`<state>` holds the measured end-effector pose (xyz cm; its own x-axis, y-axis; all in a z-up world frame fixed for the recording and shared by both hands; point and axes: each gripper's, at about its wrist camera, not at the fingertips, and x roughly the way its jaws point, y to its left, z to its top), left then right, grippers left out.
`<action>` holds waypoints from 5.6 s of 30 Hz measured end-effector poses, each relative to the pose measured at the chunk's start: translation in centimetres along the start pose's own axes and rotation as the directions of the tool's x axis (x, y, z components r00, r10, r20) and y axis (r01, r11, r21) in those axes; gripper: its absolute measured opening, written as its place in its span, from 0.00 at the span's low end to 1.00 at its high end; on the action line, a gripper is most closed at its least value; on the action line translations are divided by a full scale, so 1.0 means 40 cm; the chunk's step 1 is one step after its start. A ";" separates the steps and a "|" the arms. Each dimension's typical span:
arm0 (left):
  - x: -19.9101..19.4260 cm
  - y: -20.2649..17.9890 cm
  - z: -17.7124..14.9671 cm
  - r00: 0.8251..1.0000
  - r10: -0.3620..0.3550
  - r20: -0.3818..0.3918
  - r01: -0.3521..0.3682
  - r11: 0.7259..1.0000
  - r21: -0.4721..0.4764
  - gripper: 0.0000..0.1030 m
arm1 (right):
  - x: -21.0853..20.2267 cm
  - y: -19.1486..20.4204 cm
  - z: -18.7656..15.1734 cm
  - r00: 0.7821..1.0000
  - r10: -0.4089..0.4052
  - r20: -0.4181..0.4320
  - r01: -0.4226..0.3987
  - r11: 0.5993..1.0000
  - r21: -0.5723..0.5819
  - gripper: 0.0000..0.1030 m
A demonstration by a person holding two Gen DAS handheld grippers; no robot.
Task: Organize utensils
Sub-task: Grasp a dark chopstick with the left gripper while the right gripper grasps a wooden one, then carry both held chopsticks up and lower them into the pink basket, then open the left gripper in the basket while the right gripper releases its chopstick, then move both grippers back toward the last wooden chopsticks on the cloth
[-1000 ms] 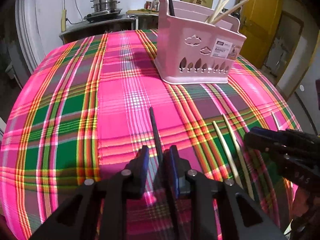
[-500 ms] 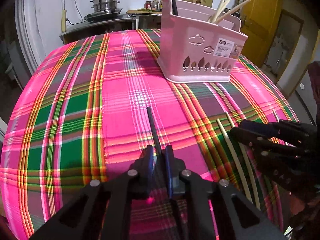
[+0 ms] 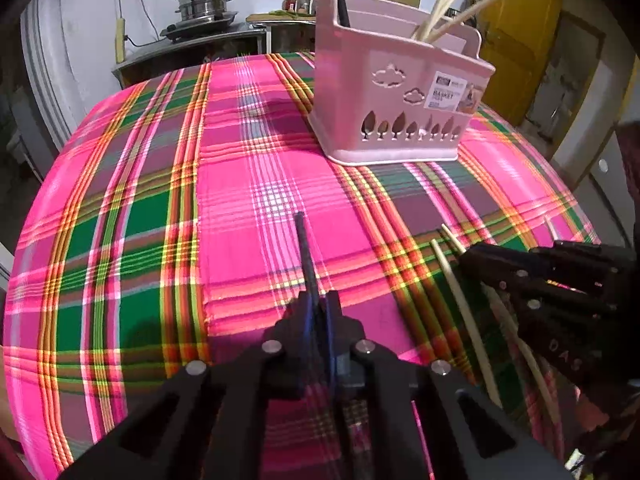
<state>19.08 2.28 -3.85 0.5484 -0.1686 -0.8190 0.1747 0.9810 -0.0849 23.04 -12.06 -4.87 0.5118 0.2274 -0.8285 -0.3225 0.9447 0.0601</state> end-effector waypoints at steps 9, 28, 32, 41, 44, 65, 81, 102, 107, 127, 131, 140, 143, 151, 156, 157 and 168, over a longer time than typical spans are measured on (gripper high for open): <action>-0.097 0.012 0.032 0.995 -0.048 0.093 0.050 0.998 -0.025 0.05 | -0.113 -0.053 0.013 0.991 0.085 0.101 -0.090 0.995 0.042 0.05; -0.302 -0.010 0.073 0.958 -0.092 0.273 0.095 0.996 0.004 0.05 | -0.322 -0.079 0.046 0.944 0.133 0.301 -0.154 0.987 0.045 0.05; -0.315 -0.014 0.073 0.954 -0.097 0.284 0.098 0.995 0.010 0.05 | -0.344 -0.086 0.045 0.937 0.133 0.322 -0.155 0.987 0.042 0.05; -0.347 -0.028 0.085 0.945 -0.106 0.309 0.102 0.994 0.029 0.05 | -0.382 -0.102 0.047 0.926 0.127 0.355 -0.151 0.988 0.040 0.05; -0.350 -0.026 0.093 0.945 -0.107 0.310 0.104 0.994 0.027 0.05 | -0.393 -0.103 0.052 0.924 0.121 0.362 -0.144 0.989 0.036 0.05; -0.407 -0.052 0.323 0.929 -0.140 0.341 0.122 0.990 0.075 0.05 | -0.482 -0.093 0.255 0.880 0.143 0.452 -0.138 0.989 -0.045 0.05; -0.390 -0.050 0.530 0.919 -0.120 0.376 0.093 0.992 0.090 0.05 | -0.490 -0.101 0.463 0.834 0.164 0.526 -0.169 0.985 -0.039 0.05; -0.180 -0.014 0.493 0.954 -0.133 0.269 0.121 0.991 0.062 0.06 | -0.178 -0.154 0.457 0.924 0.138 0.356 -0.156 0.988 0.022 0.05; -0.137 -0.004 0.466 0.966 -0.122 0.229 0.116 0.993 0.037 0.06 | -0.132 -0.157 0.442 0.940 0.147 0.307 -0.162 0.987 0.024 0.06; -0.225 -0.007 0.267 0.946 -0.115 0.303 0.117 0.993 0.014 0.27 | -0.303 -0.172 0.232 0.916 0.094 0.390 -0.108 0.994 0.012 0.19; -0.231 -0.026 0.164 0.944 -0.134 0.301 0.137 0.990 0.011 0.28 | -0.344 -0.185 0.123 0.911 0.056 0.409 -0.082 0.996 0.045 0.19; -0.214 -0.074 -0.014 0.955 -0.168 0.246 0.176 0.984 -0.011 0.28 | -0.357 -0.213 -0.094 0.943 0.027 0.332 -0.066 0.992 0.109 0.19; -0.213 -0.085 -0.042 0.957 -0.169 0.237 0.178 0.984 -0.019 0.28 | -0.362 -0.224 -0.135 0.944 0.012 0.329 -0.055 0.991 0.121 0.19; -0.185 -0.102 -0.082 0.965 -0.175 0.195 0.185 0.982 -0.036 0.28 | -0.346 -0.251 -0.195 0.955 0.012 0.297 -0.063 0.985 0.162 0.19; -0.154 -0.115 -0.083 0.974 -0.164 0.154 0.172 0.984 -0.037 0.28 | -0.317 -0.271 -0.205 0.965 -0.008 0.262 -0.044 0.980 0.192 0.19; -0.146 -0.118 -0.081 0.976 -0.162 0.147 0.169 0.985 -0.035 0.28 | -0.307 -0.278 -0.204 0.969 -0.021 0.248 -0.030 0.979 0.201 0.19; -0.025 -0.151 -0.031 0.990 -0.144 0.016 0.144 0.989 -0.029 0.28 | -0.197 -0.328 -0.183 0.992 -0.071 0.109 0.043 0.971 0.237 0.19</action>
<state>16.48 -3.38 -3.22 0.5304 -0.3091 -0.7894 0.2277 0.9489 -0.2186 17.40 -27.98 -3.21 0.6169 0.1843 -0.7652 -0.1023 0.9827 0.1542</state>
